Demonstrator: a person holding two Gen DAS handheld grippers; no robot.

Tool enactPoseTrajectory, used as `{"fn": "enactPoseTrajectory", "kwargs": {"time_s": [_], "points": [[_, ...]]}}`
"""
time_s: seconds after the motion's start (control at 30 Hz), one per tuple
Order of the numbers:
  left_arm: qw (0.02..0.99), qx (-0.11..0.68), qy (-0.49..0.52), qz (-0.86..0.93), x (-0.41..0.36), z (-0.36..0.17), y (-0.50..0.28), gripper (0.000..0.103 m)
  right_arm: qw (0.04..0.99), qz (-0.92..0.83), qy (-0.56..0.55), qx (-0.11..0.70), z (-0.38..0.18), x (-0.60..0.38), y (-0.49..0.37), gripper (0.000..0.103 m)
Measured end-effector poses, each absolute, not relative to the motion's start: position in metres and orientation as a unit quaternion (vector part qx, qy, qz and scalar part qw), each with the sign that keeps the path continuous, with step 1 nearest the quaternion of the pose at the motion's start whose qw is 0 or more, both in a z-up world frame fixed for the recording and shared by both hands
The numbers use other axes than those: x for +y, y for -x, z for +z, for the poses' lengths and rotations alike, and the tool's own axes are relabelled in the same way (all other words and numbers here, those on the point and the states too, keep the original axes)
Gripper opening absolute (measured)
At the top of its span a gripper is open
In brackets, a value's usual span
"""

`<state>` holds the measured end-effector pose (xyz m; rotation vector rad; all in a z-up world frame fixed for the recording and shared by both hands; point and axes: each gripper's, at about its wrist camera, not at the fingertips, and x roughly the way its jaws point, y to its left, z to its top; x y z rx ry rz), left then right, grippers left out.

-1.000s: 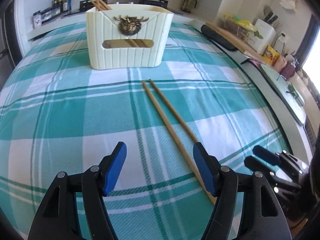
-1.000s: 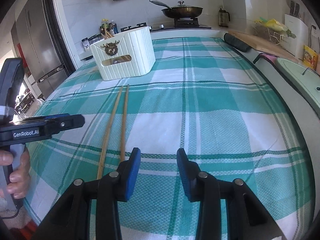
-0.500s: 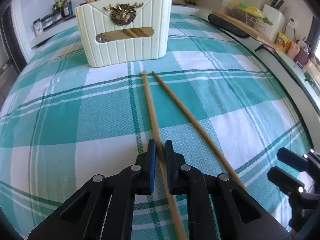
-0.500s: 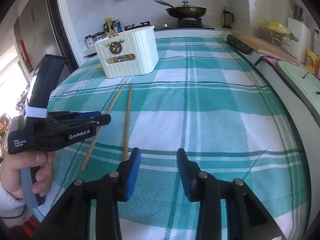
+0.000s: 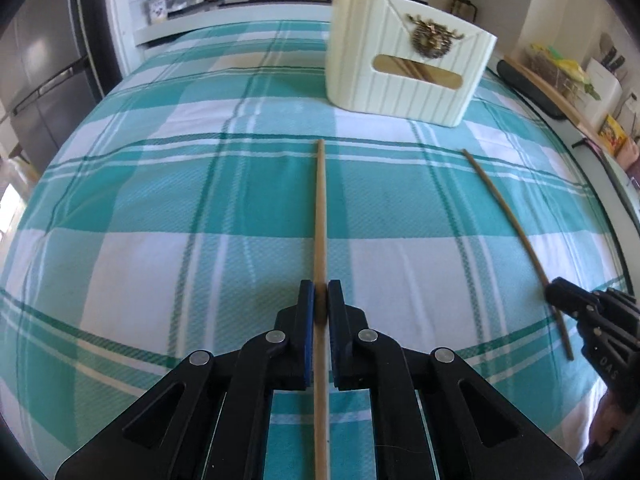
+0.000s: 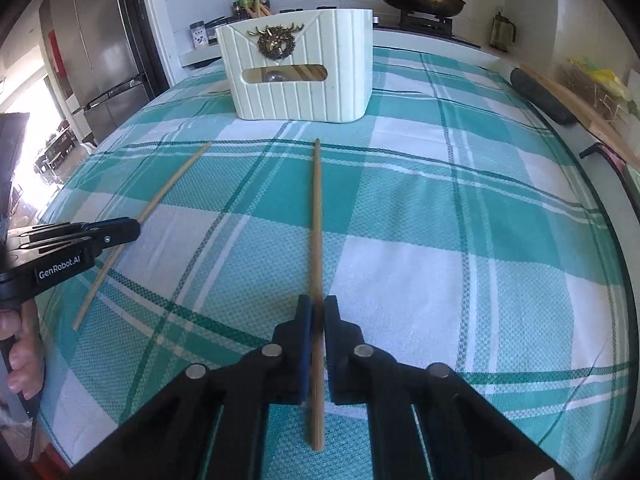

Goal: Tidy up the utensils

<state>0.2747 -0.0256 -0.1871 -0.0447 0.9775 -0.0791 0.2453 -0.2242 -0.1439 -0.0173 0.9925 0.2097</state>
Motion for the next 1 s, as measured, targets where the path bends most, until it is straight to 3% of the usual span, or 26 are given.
{"fn": "enactPoseTrajectory", "kwargs": {"time_s": [0.3,0.33,0.37,0.43,0.47,0.5,0.6,0.67,0.87,1.0], "points": [[0.886,0.462,0.023,-0.024,0.023,-0.189,-0.268,0.01,0.885,-0.013,0.016,0.466,-0.141,-0.27,-0.208,0.007],[0.886,0.463,0.019,-0.025,0.024,-0.189,-0.269,0.023,0.885,-0.015,0.013,0.464,-0.141,-0.274,-0.205,0.007],[0.886,0.462,0.017,-0.026,0.026,-0.189,-0.269,0.044,0.887,-0.015,0.009,0.461,-0.14,-0.277,-0.204,0.007],[0.889,0.458,0.016,-0.022,0.028,-0.188,-0.27,0.067,0.887,-0.008,-0.004,0.462,-0.14,-0.281,-0.205,0.022],[0.889,0.456,0.016,-0.022,0.028,-0.188,-0.27,0.068,0.886,-0.006,-0.013,0.463,-0.141,-0.284,-0.207,0.042],[0.888,0.458,0.014,-0.024,0.029,-0.188,-0.272,0.068,0.887,-0.005,-0.017,0.462,-0.141,-0.286,-0.208,0.05],[0.884,0.468,0.001,-0.022,0.029,-0.193,-0.277,0.072,0.883,0.005,-0.01,0.469,-0.144,-0.285,-0.217,0.051],[0.883,0.469,-0.014,-0.017,0.028,-0.195,-0.278,0.082,0.883,0.006,0.006,0.47,-0.145,-0.283,-0.222,0.051],[0.885,0.465,-0.01,-0.006,0.036,-0.201,-0.28,0.099,0.887,0.015,0.012,0.461,-0.148,-0.284,-0.225,0.056],[0.888,0.459,-0.011,-0.002,0.037,-0.202,-0.279,0.102,0.889,0.017,0.01,0.458,-0.148,-0.286,-0.225,0.057]]}}
